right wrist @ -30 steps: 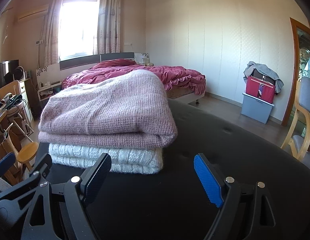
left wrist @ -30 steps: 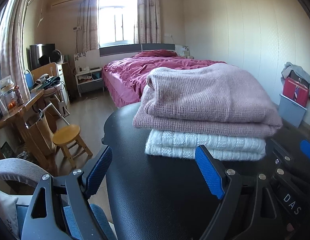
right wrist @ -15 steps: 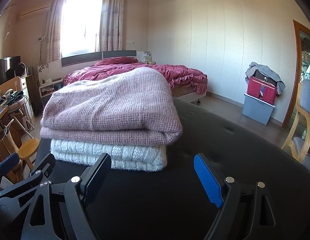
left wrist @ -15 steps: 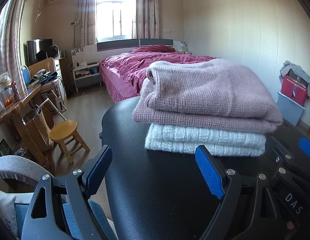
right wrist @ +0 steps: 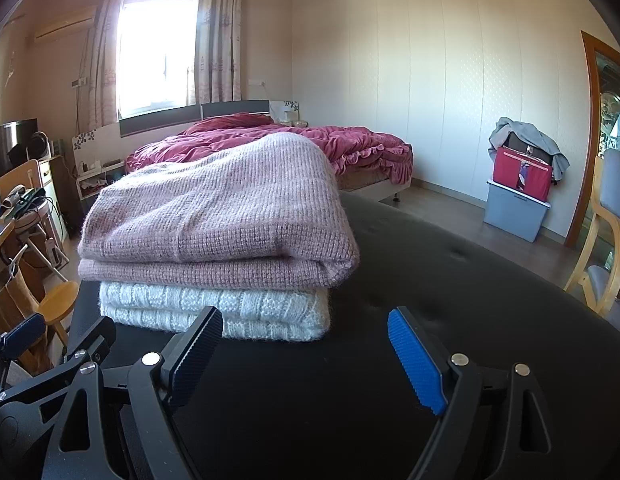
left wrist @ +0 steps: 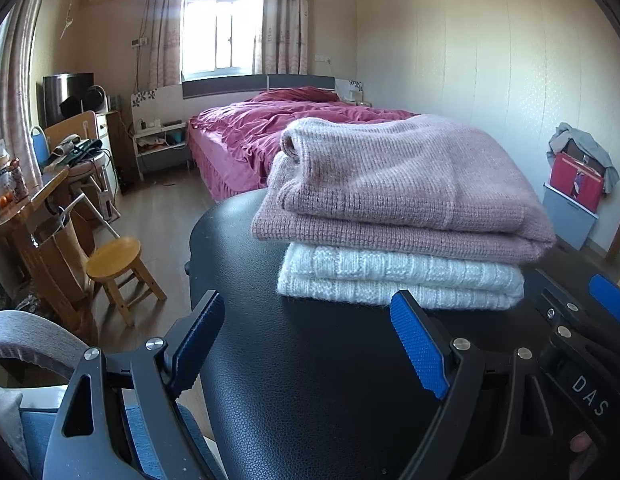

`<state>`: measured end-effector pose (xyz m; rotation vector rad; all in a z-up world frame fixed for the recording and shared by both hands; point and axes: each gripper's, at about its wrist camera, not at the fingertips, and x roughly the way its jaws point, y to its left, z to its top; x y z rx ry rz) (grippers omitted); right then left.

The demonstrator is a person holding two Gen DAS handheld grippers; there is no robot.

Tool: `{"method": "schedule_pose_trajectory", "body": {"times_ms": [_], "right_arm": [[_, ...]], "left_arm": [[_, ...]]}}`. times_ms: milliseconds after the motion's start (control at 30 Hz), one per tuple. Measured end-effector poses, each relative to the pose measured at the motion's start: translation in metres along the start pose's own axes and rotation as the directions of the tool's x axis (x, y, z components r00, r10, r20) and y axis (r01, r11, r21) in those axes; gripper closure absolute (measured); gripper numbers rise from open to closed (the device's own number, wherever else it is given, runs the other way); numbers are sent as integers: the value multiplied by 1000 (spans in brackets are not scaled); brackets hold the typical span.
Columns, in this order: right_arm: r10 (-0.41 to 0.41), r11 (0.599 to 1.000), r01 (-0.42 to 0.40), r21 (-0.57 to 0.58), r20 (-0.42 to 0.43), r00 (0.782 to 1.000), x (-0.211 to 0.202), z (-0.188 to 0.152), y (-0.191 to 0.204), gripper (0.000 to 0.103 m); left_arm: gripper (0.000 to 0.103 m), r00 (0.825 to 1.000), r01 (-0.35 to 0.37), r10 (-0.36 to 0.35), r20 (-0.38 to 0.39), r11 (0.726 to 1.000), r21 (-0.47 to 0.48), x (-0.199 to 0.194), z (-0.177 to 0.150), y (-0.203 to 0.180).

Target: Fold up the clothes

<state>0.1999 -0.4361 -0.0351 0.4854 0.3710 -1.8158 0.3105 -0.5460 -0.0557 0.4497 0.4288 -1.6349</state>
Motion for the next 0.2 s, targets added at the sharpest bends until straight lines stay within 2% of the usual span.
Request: {"method": "schedule_pose_trajectory", "body": {"times_ms": [200], "right_arm": [[1, 1000, -1, 12, -4, 1000, 1, -1, -2, 16]], "left_arm": [[16, 1000, -2, 2, 9, 1000, 4, -3, -1, 0]]}}
